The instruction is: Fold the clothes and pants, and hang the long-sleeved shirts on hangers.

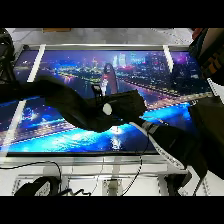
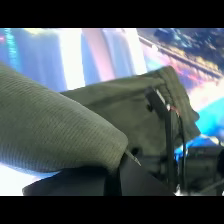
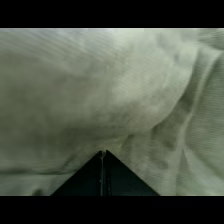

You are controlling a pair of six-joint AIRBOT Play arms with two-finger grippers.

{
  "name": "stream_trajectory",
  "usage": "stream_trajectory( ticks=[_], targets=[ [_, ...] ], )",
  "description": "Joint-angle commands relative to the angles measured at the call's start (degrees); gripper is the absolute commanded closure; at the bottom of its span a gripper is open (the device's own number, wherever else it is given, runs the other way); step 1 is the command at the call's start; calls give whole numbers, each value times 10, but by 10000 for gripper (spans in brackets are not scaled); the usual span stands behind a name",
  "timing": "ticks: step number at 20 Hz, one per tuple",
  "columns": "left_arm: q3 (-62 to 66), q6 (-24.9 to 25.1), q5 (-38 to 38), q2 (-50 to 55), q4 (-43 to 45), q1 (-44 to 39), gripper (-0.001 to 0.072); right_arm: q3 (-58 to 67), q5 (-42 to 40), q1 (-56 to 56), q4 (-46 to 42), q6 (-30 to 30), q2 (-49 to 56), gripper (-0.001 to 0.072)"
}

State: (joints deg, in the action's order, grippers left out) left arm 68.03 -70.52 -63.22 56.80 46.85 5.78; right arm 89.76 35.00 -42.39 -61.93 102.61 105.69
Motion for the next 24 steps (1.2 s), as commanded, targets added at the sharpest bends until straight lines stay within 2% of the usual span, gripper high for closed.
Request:
stream_trajectory(
  ticks=[1, 3, 6, 9, 12, 13, 14, 15, 16, 17, 20, 22, 23, 24],
  targets=[
    [0, 9, 42, 37, -6, -65, 692, 0, 84, 65, -75, 7, -39, 679],
    [0, 9, 113, 77, -6, -133, 692, 0, 132, 130, -127, 6, -87, 678],
    [1, 8, 274, 156, -7, -257, 692, 0, 169, 234, -160, 2, -168, 679],
    [5, 9, 452, 243, -74, -376, 692, 0, 196, 322, -164, -24, -233, 678],
    [46, 8, 544, 330, -90, -466, 691, 0, 226, 385, -168, -44, -261, 678],
    [67, 9, 555, 353, -90, -484, 669, 0, 235, 403, -168, -47, -262, 678],
    [88, 9, 554, 370, -90, -497, 490, -1, 242, 418, -170, -47, -261, 678],
    [107, 9, 553, 379, -90, -507, 108, -1, 245, 432, -175, -47, -259, 678],
    [117, 9, 553, 379, -89, -513, 13, -1, 244, 443, -183, -48, -257, 678],
    [122, 9, 553, 373, -80, -515, 7, -1, 241, 454, -192, -49, -254, 678],
    [122, 9, 544, 339, 0, -500, 7, -1, 242, 488, -198, -142, -240, 679],
    [122, 9, 508, 310, 60, -476, 9, -1, 257, 517, -183, -165, -217, 680],
    [122, 9, 483, 297, 77, -461, 10, -1, 275, 531, -149, -212, -199, 680],
    [122, 9, 452, 285, 85, -444, 10, -1, 312, 548, -75, -290, -174, 681]
  ],
)
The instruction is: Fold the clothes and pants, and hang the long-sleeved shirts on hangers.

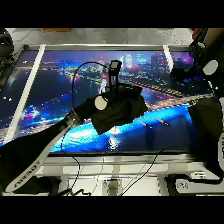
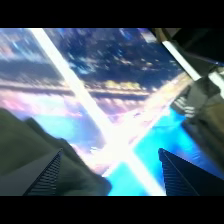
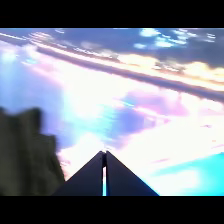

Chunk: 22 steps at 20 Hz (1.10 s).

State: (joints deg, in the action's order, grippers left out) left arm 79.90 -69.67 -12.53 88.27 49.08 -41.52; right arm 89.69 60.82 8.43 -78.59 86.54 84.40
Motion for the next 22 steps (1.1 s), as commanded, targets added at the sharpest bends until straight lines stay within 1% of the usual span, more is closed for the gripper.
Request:
stream_trajectory(
  ticks=[1, 2, 3, 4, 5, 6, 7, 10, 11, 13, 14, 16, 17, 18, 21, 22],
  targets=[
    [4, 0, -84, -39, 63, 45, 10, 0, 101, 55, 187, -202, 66, 680],
    [4, 0, -114, -47, 63, 63, 10, 0, 150, 66, 300, -252, 98, 679],
    [4, 0, -138, -52, 63, 77, 11, 0, 171, 67, 387, -264, 125, 674],
    [4, 0, -158, -53, 62, 90, 11, 0, 171, 59, 452, -264, 149, 430],
    [4, -1, -168, -53, 62, 99, 11, 0, 156, 43, 485, -267, 165, 49],
    [3, -13, -171, -52, 62, 104, 11, 0, 136, 21, 495, -276, 175, -4],
    [3, -26, -171, -51, 62, 107, 11, 0, 105, -4, 481, -276, 178, -4],
    [3, -26, -171, -51, 62, 106, 11, 1, 5, -91, 370, -277, 177, -4],
    [3, -26, -171, -51, 62, 105, 11, 1, -18, -117, 321, -268, 177, -2],
    [3, -26, -171, -51, 62, 105, 11, 1, -34, -160, 225, -247, 177, 5],
    [3, -26, -172, -51, 62, 105, 11, 2, -37, -173, 179, -230, 178, 6],
    [3, -26, -174, -51, 63, 105, 11, 2, -48, -181, 85, -143, 178, 23],
    [3, -26, -177, -51, 63, 105, 11, 2, -47, -173, 59, -104, 178, 23],
    [3, -26, -184, -51, 63, 106, 11, 2, -40, -160, 54, -77, 178, 23],
    [3, -26, -191, -51, 63, 107, 11, 2, 10, -112, 63, -42, 188, 24],
    [3, -26, -191, -51, 63, 107, 11, 2, 36, -93, 88, -36, 195, 24]
  ],
)
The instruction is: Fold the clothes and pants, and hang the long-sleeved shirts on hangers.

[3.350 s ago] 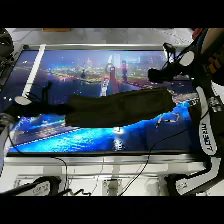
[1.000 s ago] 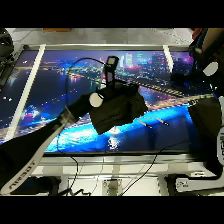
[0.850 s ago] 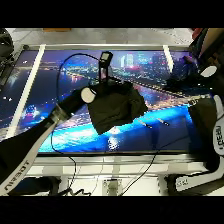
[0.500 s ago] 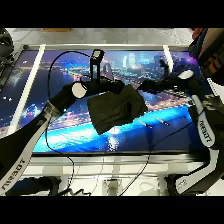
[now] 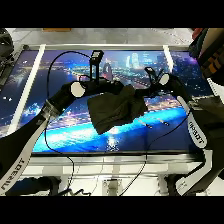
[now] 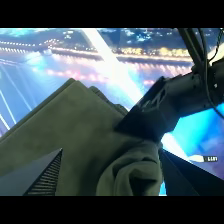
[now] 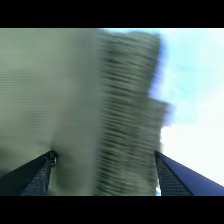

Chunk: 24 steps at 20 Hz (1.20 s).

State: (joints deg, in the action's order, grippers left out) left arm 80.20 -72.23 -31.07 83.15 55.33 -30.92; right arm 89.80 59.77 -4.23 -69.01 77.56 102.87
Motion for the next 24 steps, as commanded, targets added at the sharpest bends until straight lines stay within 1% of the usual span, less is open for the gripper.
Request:
stream_trajectory(
  ticks=[1, 2, 4, 5, 7, 10, 13, 15, 16, 18, 20, 21, 22, 24],
  targets=[
    [0, 0, -5, 0, 0, 1, 11, 1, 74, 52, 40, 53, 20, 24],
    [0, 0, -5, 0, 0, 1, 11, 1, 97, 68, 93, 51, 30, 24],
    [0, 0, -5, 0, 0, 1, 11, 1, 134, 97, 208, 23, 56, 24],
    [0, 0, -5, 0, 0, 1, 11, 1, 147, 108, 257, 20, 70, 23],
    [0, 0, -5, 0, 0, 1, 11, 1, 168, 115, 309, 17, 96, 23],
    [0, 0, -5, 0, 0, 1, 11, 1, 174, 104, 375, 15, 132, 20],
    [0, 0, -5, 0, 13, 1, 11, 1, 197, 77, 471, -40, 149, 23],
    [0, 0, -5, 0, 17, 1, 11, 1, 208, 54, 509, -58, 149, 22],
    [0, 2, -5, 0, 23, 1, 12, 1, 206, 40, 514, -64, 149, 22],
    [0, 2, -7, 0, 65, 1, 12, 1, 180, 5, 497, -65, 149, 22],
    [0, 2, -19, -2, 98, 3, 13, 1, 133, -37, 475, -65, 149, 22],
    [0, 2, -27, -4, 116, 8, 26, 1, 116, -59, 473, -65, 149, 23],
    [0, 2, -35, -8, 139, 14, 166, 1, 103, -80, 473, -65, 149, 23],
    [0, 2, -57, -25, 183, 36, 585, 1, 88, -112, 472, -66, 149, 17]
  ],
)
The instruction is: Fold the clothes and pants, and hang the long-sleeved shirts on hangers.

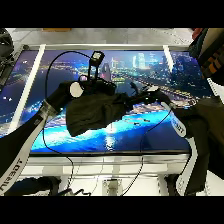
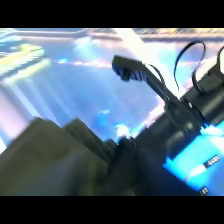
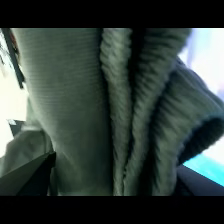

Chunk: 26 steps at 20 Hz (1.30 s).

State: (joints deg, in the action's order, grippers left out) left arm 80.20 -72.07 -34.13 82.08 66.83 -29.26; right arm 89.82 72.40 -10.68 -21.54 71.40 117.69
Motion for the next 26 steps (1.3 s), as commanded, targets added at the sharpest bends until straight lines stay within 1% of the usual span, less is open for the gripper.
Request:
stream_trajectory(
  ticks=[1, 3, 6, 7, 8, 9, 10, 11, 12, 13, 14, 16, 18, 20, 23, 26],
  targets=[
    [0, 0, -37, -26, 86, 34, 689, 0, -45, -57, -4, -4, 0, 3],
    [0, 1, -51, -57, 113, 70, 691, 0, -60, -66, -10, -3, 0, -2],
    [0, 0, -67, -107, 113, 129, 691, 0, -87, -91, -8, 11, 0, -4],
    [0, 0, -79, -121, 112, 144, 690, 0, -110, -106, -8, 11, 0, -2],
    [0, 0, -94, -134, 112, 156, 690, 1, -144, -123, -9, 15, 0, 23],
    [0, 0, -109, -144, 112, 166, 690, 1, -173, -138, -8, 16, 0, 28],
    [0, 0, -124, -154, 112, 175, 691, 1, -202, -154, -8, 16, 0, 124],
    [0, 0, -138, -161, 112, 182, 691, 1, -223, -166, -8, 16, -1, 362],
    [0, 1, -151, -168, 112, 190, 690, 5, -234, -175, -8, 15, -1, 653],
    [0, 1, -163, -174, 112, 198, 690, 15, -239, -180, -7, 15, -1, 677],
    [0, 1, -172, -179, 112, 205, 691, 31, -232, -178, -8, 14, -2, 678],
    [0, 1, -186, -191, 112, 219, 691, 74, -190, -157, -8, 14, -7, 679],
    [0, 1, -194, -209, 112, 228, 690, 114, -139, -111, -8, 14, -29, 679],
    [0, 1, -197, -228, 112, 233, 691, 138, -105, -46, -9, 16, -71, 679],
    [0, 1, -206, -259, 112, 233, 690, 146, -82, 77, -11, 61, -157, 678],
    [0, 1, -208, -285, 112, 233, 691, 146, -54, 222, -24, 85, -254, 678]
  ],
)
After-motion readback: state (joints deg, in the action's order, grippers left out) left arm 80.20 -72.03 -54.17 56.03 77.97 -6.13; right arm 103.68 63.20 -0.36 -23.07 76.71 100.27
